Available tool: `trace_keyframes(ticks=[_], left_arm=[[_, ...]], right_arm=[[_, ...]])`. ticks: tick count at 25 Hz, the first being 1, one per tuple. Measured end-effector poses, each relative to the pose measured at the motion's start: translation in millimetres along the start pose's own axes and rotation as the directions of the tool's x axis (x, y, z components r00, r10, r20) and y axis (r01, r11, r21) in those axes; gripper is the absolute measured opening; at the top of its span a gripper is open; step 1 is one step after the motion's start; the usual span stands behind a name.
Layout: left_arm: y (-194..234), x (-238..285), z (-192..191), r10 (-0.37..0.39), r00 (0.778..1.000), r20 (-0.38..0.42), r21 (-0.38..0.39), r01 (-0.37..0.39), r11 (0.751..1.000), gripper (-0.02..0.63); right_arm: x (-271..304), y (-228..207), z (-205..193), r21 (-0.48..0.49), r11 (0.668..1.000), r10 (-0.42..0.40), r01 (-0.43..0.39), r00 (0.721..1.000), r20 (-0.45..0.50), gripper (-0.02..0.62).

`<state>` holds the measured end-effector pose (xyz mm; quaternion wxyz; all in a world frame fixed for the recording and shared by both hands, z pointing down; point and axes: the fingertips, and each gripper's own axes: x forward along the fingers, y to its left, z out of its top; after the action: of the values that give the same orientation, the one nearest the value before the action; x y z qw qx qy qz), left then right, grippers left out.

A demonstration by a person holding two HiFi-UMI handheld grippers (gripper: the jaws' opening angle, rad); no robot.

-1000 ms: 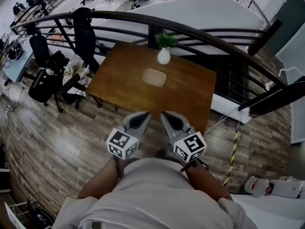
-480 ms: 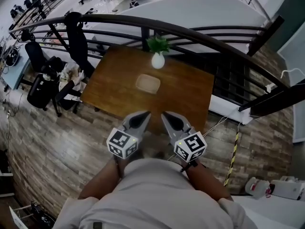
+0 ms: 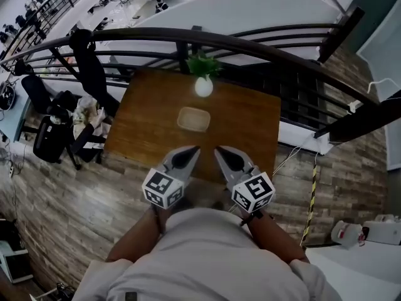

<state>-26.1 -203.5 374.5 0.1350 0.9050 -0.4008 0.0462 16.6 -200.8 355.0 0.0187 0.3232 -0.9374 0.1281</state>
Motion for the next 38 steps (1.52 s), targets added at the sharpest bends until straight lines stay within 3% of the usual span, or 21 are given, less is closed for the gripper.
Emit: trace_keyframes(ticks=[13,22,31,38], left_arm=[[99.7,-27.4,24.7,-0.116,0.993,-0.032,0.045,0.118,0.992,0.003],[140.4,-40.4,19.6,-0.187,0.981,-0.045,0.031,0.189,0.982,0.003],[168.1,-14.8,5.3,-0.173,0.982,-0.073,0.016,0.175,0.984,0.003],[181.3,24.6,-5.8,-0.155,0.981,-0.116,-0.019,0.154,0.988,0.003]], right_arm=[[102.3,21.1,18.5,0.011,0.994,-0.11,0.11,0.993,0.047,0.006],[142.0,34.9,7.0,0.008,0.984,-0.179,0.179,0.984,0.022,0.006],[163.9,-13.4,-18.1,0.053,0.979,-0.198,0.199,0.98,-0.028,0.006],[176.8,-60.8,-32.0,0.101,0.984,-0.143,0.147,0.989,-0.042,0.008]])
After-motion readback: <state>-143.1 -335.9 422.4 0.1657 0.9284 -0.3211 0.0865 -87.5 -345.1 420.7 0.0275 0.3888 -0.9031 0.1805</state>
